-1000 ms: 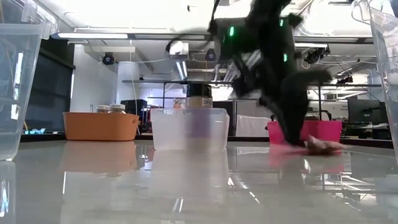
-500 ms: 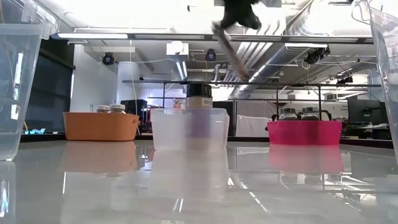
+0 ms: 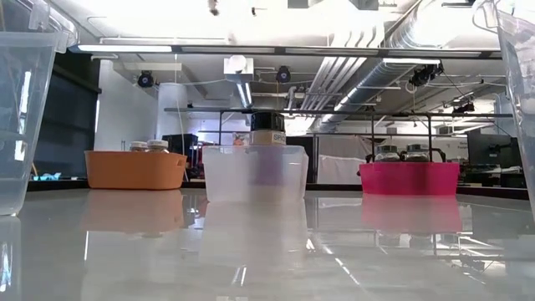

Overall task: Sort spices by type
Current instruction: Put the orange seasoning bag into the left transparent bin

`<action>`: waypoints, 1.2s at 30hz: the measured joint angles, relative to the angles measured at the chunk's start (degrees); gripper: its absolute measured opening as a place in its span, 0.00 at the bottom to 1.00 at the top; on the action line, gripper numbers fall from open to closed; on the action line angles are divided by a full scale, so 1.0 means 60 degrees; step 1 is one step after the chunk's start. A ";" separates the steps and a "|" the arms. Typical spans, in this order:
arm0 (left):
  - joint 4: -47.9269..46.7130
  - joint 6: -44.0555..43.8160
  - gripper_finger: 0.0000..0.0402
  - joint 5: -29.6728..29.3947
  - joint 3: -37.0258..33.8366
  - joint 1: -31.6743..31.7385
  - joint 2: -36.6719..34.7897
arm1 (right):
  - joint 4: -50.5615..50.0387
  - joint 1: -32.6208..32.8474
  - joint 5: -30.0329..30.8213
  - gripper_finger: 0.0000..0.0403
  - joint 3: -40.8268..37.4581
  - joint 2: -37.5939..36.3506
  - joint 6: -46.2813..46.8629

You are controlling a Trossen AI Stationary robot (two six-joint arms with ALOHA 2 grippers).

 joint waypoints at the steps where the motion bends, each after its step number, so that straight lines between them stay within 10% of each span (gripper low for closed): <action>1: 0.0344 -0.0282 0.00 -0.0521 -0.0158 -0.0383 -0.0187 | 0.0274 0.0118 -0.0050 0.00 -0.0003 0.0128 -0.0227; 11: 0.1815 -0.0643 0.00 -0.3748 -0.2158 -0.2594 -0.0276 | 0.3093 0.0826 -0.0756 0.00 0.0643 0.1987 -0.0312; 21: 0.3621 -0.0039 0.00 -0.2280 -0.2018 -0.2663 -0.0319 | 0.2381 0.1021 -0.0846 0.00 0.5367 0.5544 0.0401; 36: 0.2886 0.0704 0.00 -0.1271 -0.1285 -0.2659 -0.0978 | 0.3840 0.1389 -0.0578 0.00 0.4910 0.5856 0.2017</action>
